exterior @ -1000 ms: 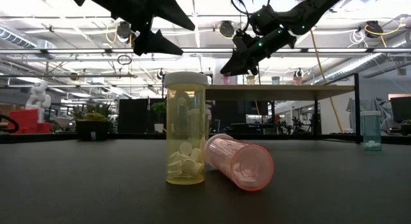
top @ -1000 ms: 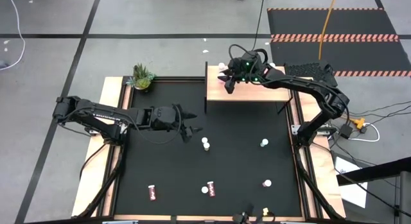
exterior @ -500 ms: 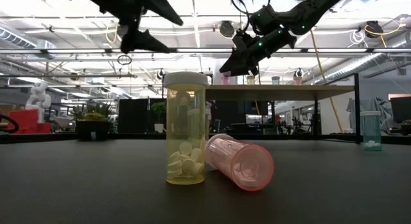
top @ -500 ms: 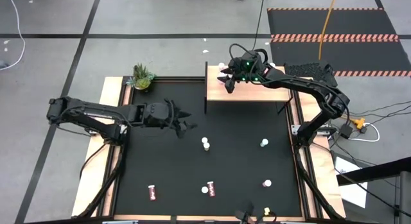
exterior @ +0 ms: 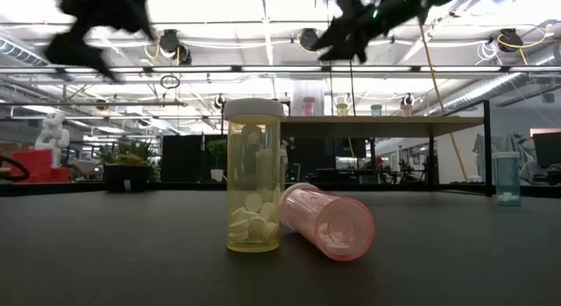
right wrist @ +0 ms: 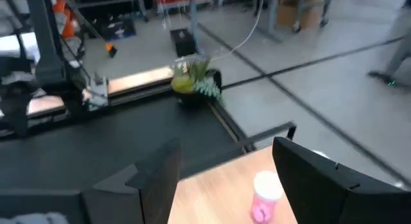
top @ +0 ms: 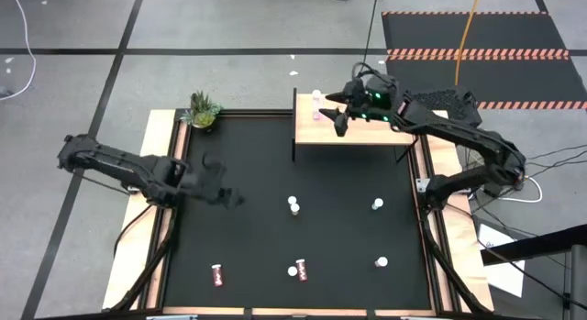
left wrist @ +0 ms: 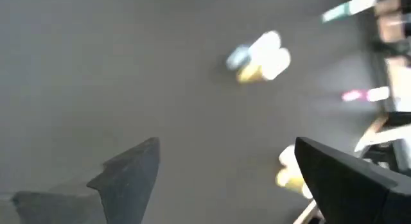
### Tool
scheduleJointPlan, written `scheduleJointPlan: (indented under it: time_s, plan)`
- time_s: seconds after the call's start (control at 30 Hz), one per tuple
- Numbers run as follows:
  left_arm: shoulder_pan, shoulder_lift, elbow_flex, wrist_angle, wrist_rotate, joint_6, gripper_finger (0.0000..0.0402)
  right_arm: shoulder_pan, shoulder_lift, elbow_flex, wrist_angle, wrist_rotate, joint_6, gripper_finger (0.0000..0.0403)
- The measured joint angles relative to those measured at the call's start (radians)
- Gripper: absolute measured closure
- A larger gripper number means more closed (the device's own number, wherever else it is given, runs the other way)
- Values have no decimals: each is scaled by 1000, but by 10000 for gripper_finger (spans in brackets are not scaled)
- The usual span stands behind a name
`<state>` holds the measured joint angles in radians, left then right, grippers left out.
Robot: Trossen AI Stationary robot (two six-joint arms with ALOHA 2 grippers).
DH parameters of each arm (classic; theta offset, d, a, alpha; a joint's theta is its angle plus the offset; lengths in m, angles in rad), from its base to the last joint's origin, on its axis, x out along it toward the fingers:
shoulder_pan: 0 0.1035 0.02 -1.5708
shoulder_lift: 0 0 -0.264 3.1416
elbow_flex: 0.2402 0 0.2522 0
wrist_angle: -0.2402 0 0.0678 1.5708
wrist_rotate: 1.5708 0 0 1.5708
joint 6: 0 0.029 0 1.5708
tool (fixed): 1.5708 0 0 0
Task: Pick and place medicine bottles onto shelf by color
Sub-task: Put the top yellow pill bottle on the shelf aligned with the other yellow pill bottle
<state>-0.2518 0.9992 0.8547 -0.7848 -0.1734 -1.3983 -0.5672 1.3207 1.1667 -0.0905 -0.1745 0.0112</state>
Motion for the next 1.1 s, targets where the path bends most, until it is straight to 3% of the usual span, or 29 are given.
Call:
scheduleJointPlan:
  time_s: [0.17,0.3,0.47,0.63,0.77,0.93,1.0,1.1]
  plan:
    - [-238,113,-1,13,35,-359,44,111,-114,0,-145,169,42,161]
    - [-367,204,-1,25,39,-505,44,180,-192,0,-297,300,122,161]
    - [-440,256,-1,31,39,-621,44,240,-274,0,-456,411,230,161]
    - [-449,259,-1,31,-25,-522,44,306,-298,0,-548,396,333,161]
    - [-434,260,-1,35,-96,-417,44,425,-281,-24,-478,345,321,171]
    - [-396,260,-1,58,-109,-291,44,606,-226,-110,-243,338,374,184]
    - [-378,260,-1,70,-123,-247,43,683,-181,-152,-124,381,389,185]
    - [-347,260,-1,98,-158,-186,43,802,-68,-187,87,449,270,184]
